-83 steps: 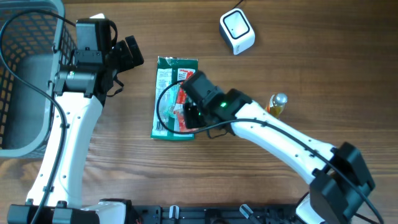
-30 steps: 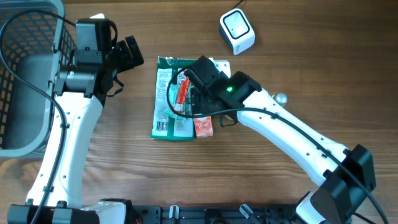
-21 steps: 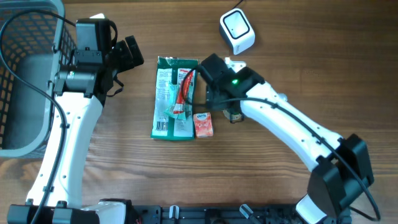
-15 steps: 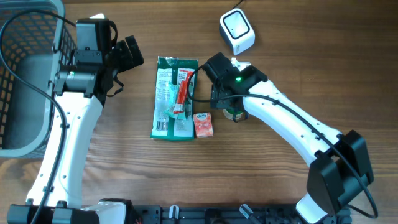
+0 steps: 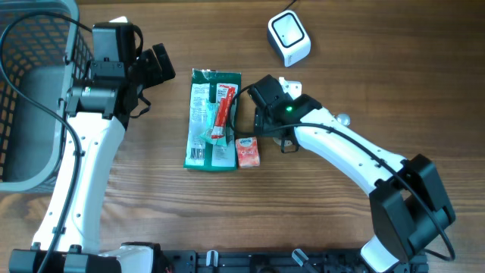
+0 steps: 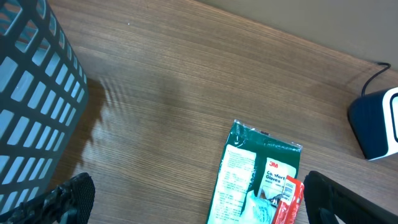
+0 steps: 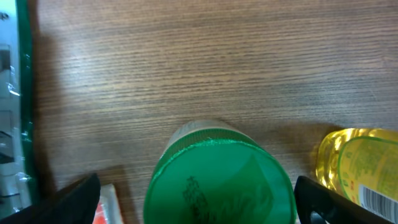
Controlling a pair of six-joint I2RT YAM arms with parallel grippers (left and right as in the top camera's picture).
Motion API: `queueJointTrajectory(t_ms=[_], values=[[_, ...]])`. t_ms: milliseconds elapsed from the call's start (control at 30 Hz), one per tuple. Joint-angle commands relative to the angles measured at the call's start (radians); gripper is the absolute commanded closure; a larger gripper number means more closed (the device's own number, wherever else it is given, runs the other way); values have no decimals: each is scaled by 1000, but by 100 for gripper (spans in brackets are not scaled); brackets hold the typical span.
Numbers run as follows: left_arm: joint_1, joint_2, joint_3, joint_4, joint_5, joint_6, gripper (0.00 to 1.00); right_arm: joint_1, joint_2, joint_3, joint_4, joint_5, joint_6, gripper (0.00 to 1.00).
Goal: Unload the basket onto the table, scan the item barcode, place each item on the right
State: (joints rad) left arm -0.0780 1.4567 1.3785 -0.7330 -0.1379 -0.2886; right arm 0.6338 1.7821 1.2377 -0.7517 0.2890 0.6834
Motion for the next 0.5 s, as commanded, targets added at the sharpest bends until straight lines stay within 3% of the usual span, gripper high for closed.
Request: queueJointTrajectory(t_ms=[0, 467], values=[[3, -3, 12, 2, -10, 23, 0, 0, 16, -37, 27, 2, -29, 0], [3, -3, 12, 2, -10, 23, 0, 0, 16, -47, 82, 2, -109, 0]])
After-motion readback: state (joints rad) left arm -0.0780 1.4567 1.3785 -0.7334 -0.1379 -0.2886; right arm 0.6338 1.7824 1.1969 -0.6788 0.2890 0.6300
